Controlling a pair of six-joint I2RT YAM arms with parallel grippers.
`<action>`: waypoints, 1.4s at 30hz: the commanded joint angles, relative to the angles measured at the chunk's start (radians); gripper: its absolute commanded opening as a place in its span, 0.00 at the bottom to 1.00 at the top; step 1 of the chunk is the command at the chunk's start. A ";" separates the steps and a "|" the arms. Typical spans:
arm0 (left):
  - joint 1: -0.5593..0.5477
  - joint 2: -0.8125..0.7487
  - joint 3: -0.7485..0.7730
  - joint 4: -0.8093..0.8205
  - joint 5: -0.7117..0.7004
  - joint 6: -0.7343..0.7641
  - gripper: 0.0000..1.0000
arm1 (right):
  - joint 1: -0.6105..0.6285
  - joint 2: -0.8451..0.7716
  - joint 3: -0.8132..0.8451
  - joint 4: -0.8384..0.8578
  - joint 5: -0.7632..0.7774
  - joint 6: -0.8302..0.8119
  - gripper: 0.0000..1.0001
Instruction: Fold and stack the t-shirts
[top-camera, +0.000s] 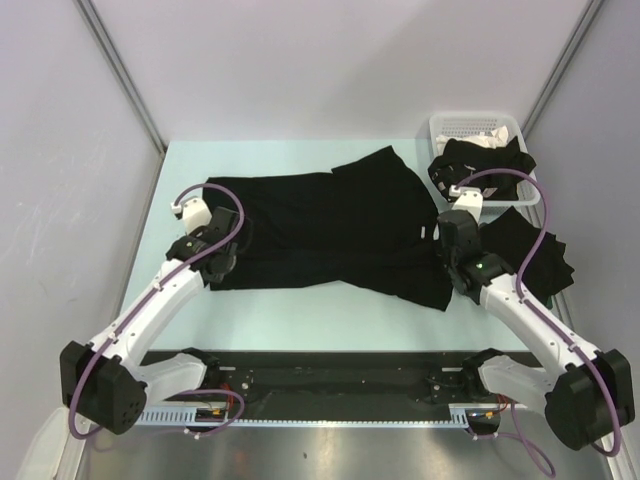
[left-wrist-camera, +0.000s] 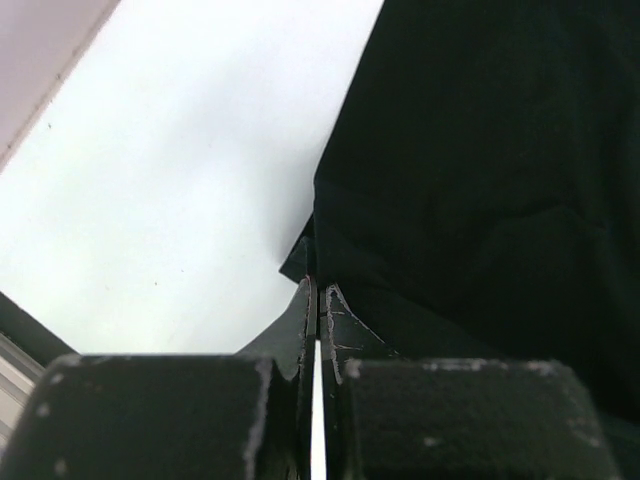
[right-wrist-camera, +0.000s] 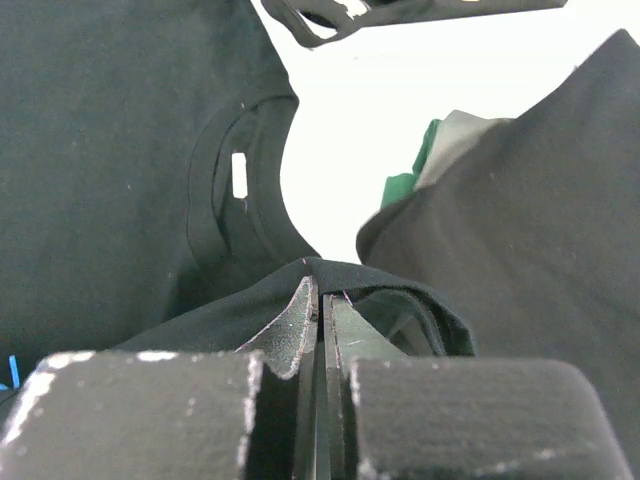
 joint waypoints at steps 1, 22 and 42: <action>0.006 0.030 0.064 0.030 -0.074 0.068 0.00 | -0.018 0.043 0.036 0.152 -0.010 -0.068 0.00; 0.109 0.190 0.138 0.200 -0.169 0.391 0.00 | -0.062 0.209 0.053 0.437 -0.126 -0.186 0.00; 0.152 0.369 0.184 0.352 -0.065 0.504 0.00 | -0.119 0.328 0.085 0.485 -0.168 -0.209 0.00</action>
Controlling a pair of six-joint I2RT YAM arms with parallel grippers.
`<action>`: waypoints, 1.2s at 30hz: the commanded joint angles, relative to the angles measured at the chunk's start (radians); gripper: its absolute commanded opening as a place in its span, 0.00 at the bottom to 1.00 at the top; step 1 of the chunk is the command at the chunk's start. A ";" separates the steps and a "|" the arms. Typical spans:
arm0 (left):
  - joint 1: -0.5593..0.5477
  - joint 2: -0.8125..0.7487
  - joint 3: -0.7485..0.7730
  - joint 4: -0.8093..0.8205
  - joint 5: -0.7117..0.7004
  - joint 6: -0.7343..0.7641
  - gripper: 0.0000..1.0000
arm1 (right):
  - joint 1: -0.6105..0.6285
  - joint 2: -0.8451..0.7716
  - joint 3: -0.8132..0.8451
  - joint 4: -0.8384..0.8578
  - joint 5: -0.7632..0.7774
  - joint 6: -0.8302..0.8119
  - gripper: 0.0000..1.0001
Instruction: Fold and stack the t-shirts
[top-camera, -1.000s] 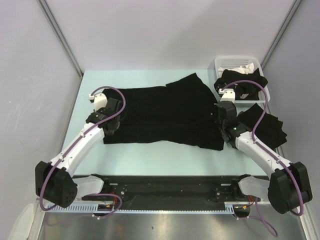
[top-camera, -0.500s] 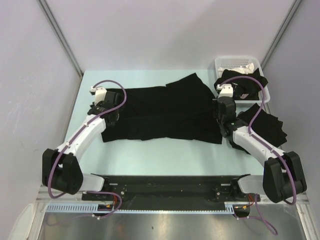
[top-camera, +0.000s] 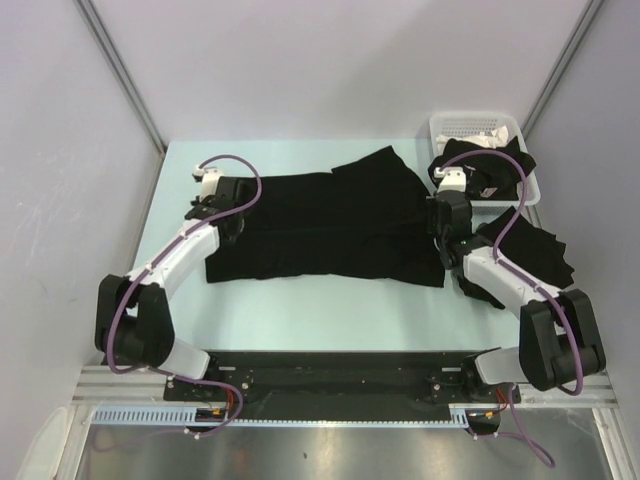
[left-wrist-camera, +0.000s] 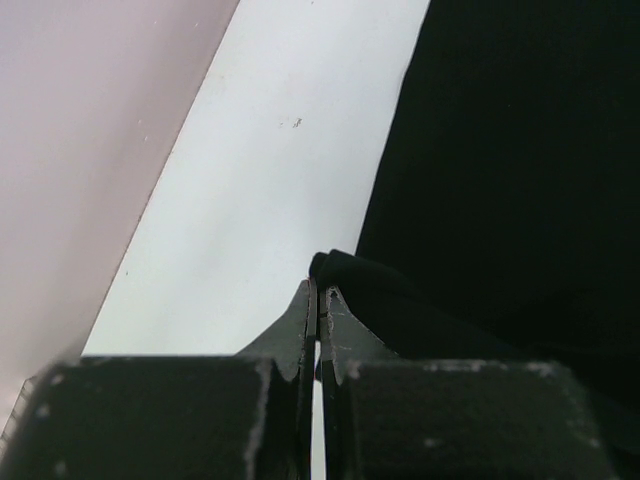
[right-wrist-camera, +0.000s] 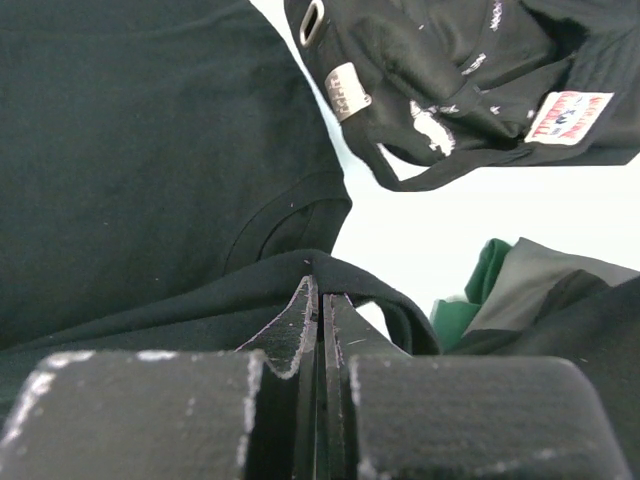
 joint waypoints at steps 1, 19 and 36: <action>0.011 0.037 0.045 0.054 0.000 0.042 0.00 | -0.013 0.041 0.044 0.085 0.011 -0.020 0.00; 0.011 0.061 0.054 0.064 -0.060 0.079 0.18 | -0.016 0.026 0.057 0.074 0.031 -0.053 0.64; -0.047 -0.040 0.091 -0.060 0.000 0.016 0.63 | -0.013 -0.187 0.057 -0.217 -0.035 0.069 0.68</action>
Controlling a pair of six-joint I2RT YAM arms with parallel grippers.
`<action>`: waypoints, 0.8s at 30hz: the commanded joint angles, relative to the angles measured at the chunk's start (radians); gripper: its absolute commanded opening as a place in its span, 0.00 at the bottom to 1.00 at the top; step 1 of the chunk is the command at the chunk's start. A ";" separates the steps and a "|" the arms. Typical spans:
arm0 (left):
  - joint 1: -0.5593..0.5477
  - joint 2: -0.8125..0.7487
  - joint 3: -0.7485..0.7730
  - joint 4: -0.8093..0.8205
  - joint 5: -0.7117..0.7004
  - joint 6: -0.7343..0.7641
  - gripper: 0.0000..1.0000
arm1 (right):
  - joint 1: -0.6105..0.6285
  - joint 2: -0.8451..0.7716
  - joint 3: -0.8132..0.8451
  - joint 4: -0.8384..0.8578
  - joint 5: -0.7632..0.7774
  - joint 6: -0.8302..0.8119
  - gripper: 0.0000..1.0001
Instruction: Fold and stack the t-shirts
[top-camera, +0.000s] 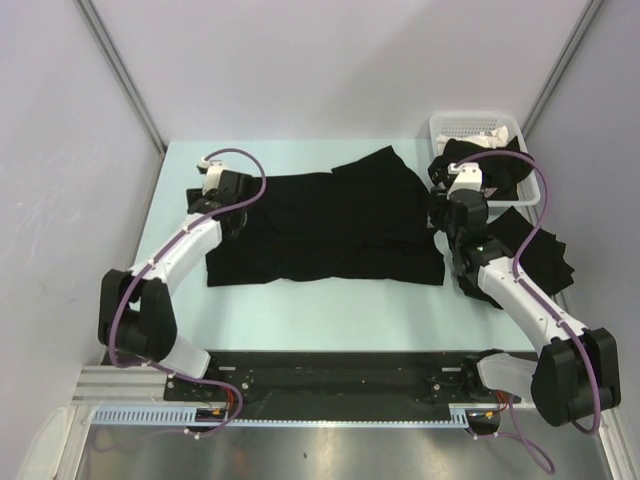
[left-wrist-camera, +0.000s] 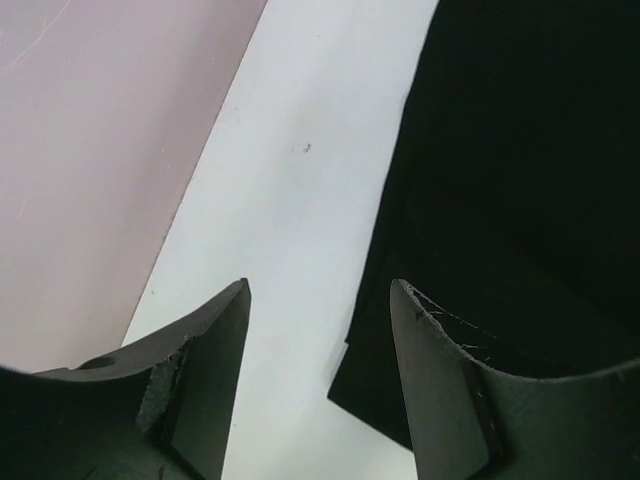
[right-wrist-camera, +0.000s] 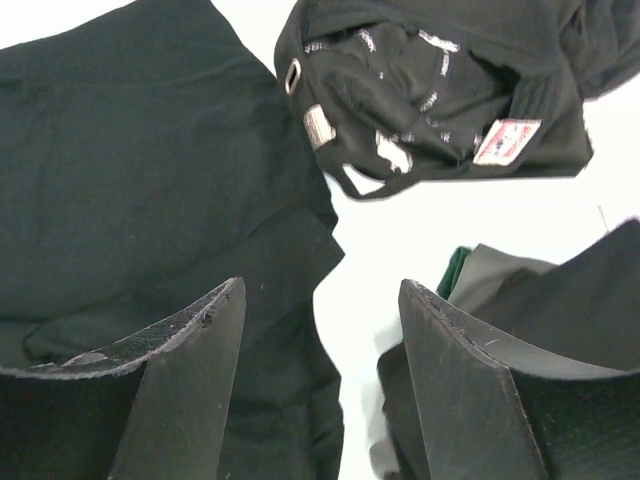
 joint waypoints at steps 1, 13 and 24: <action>-0.048 -0.112 0.018 -0.093 0.049 -0.091 0.63 | -0.002 -0.031 0.037 -0.146 -0.021 0.094 0.68; -0.149 -0.300 -0.146 -0.198 0.266 -0.295 0.54 | -0.002 -0.047 0.036 -0.321 -0.088 0.282 0.67; -0.152 -0.474 -0.267 -0.051 0.446 -0.315 0.23 | 0.010 -0.019 0.036 -0.469 -0.142 0.457 0.58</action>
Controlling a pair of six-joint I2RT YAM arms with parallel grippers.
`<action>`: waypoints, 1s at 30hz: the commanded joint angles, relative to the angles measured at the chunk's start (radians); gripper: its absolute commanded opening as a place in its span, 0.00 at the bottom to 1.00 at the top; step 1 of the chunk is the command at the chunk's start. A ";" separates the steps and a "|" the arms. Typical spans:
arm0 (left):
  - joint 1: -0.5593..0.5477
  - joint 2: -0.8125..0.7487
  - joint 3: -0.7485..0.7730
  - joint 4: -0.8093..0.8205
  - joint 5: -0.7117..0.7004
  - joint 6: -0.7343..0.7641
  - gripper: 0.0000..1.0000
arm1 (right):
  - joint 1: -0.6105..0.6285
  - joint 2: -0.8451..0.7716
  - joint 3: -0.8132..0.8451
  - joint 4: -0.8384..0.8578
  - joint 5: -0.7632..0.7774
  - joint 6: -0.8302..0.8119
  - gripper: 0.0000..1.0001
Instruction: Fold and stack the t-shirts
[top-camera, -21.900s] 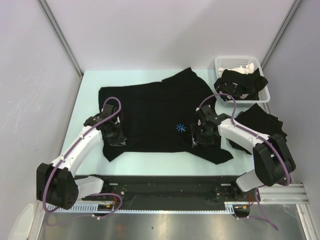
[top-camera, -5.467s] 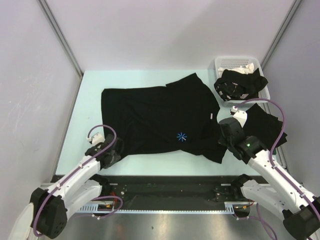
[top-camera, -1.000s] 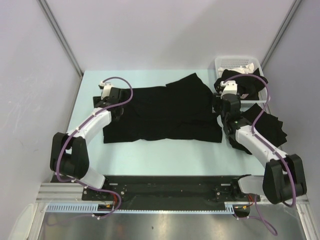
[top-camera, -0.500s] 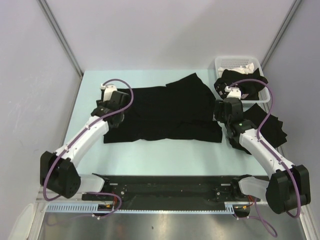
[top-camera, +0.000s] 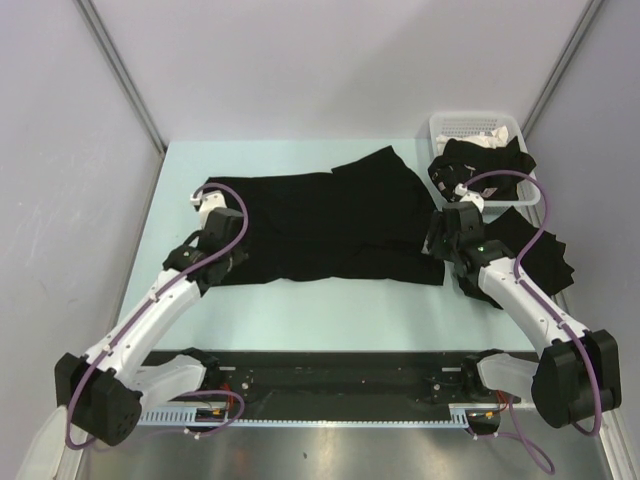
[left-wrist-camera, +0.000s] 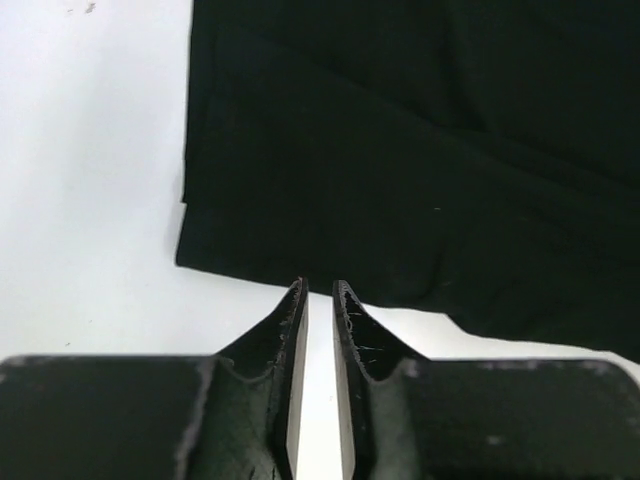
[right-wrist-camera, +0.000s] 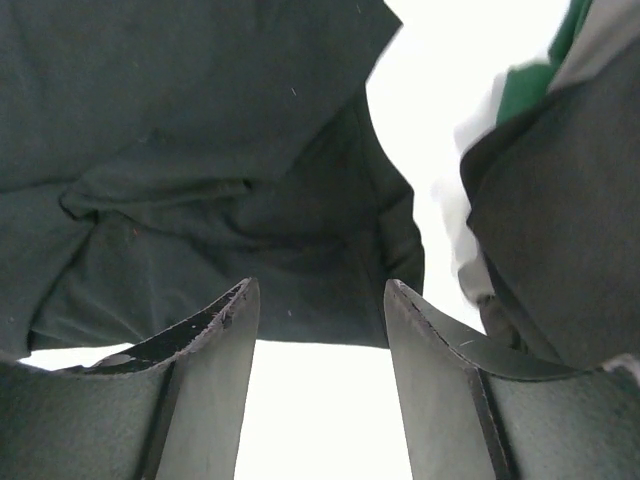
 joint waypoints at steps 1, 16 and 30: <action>-0.006 -0.012 -0.012 0.056 0.085 -0.027 0.24 | 0.012 -0.009 0.032 -0.084 0.004 0.063 0.59; -0.010 -0.018 0.021 0.043 0.181 -0.044 0.32 | 0.072 0.092 0.012 -0.220 0.128 0.157 0.58; -0.015 -0.033 0.057 0.004 0.177 -0.028 0.32 | 0.101 0.180 -0.043 -0.193 0.211 0.149 0.58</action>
